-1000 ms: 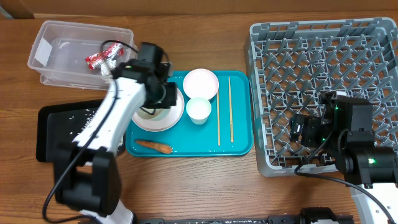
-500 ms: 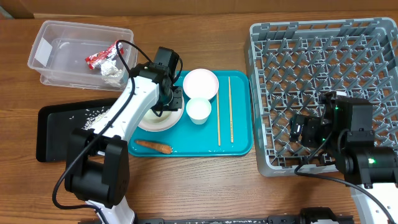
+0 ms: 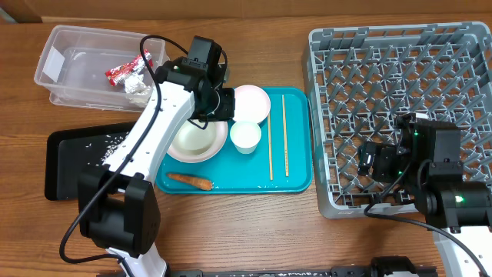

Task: Sort waste into correct bins and load items into the dishwasher
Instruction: 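Grasp the white cup on the teal tray with the left gripper, then hand the white cup from the left gripper to the right gripper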

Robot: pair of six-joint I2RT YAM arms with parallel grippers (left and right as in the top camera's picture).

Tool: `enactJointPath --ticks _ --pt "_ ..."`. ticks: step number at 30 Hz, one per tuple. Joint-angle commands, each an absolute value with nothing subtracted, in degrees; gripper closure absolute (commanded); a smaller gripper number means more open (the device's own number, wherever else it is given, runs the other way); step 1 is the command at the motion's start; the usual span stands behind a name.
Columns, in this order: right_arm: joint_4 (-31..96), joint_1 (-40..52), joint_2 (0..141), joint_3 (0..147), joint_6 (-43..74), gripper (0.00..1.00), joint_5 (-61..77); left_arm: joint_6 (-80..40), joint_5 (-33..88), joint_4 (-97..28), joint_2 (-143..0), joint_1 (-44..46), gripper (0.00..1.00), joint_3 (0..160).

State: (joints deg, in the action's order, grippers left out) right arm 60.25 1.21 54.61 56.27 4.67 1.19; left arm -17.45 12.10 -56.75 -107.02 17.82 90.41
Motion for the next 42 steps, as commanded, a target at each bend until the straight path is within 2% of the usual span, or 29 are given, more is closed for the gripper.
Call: enactJointPath --ticks 1,15,18,20,21,28,30,31,33,35,38,42 --pt "60.2 1.5 54.3 58.2 4.5 0.0 0.9 -16.5 13.5 -56.8 -108.2 18.9 0.62 88.8" --pt "60.2 1.5 54.3 58.2 4.5 0.0 0.9 -16.8 12.8 -51.0 -108.5 19.6 0.62 79.9" --pt "60.3 1.5 54.3 58.2 4.5 0.0 0.9 -16.8 13.4 -50.4 -108.5 19.8 0.71 78.8" --pt "60.4 1.5 54.3 58.2 4.5 0.0 0.9 -16.8 13.6 -50.5 -108.5 19.9 0.9 78.7" --pt "60.4 1.5 54.3 58.2 4.5 0.0 0.9 -16.8 13.9 -50.5 -108.5 19.9 0.96 78.7" --pt "61.2 1.5 54.3 58.2 4.7 0.0 -0.4 -16.7 19.8 -52.7 -108.5 19.0 0.96 80.0" --pt "61.0 1.0 54.3 58.2 9.8 0.0 -6.7 -16.4 24.5 -54.3 -108.4 17.9 0.96 80.9" --pt "60.1 0.2 54.3 58.2 14.8 0.0 -11.1 -14.7 31.9 -54.6 -108.4 16.7 0.96 81.3" --pt "57.0 -1.3 54.5 58.2 16.8 0.0 -10.7 -11.7 46.4 -53.8 -108.4 14.6 0.96 81.3" --pt "51.6 -3.0 55.4 58.2 14.3 0.0 -1.7 -10.2 60.1 -52.0 -108.4 12.8 0.96 81.3" --pt "43.2 -4.2 58.3 58.2 3.2 0.0 25.0 -10.3 75.3 -47.7 -108.4 11.5 0.96 81.3" --pt "37.1 -4.1 64.0 58.2 -5.5 0.0 57.3 -10.3 85.9 -42.9 -108.4 12.1 0.96 81.3"
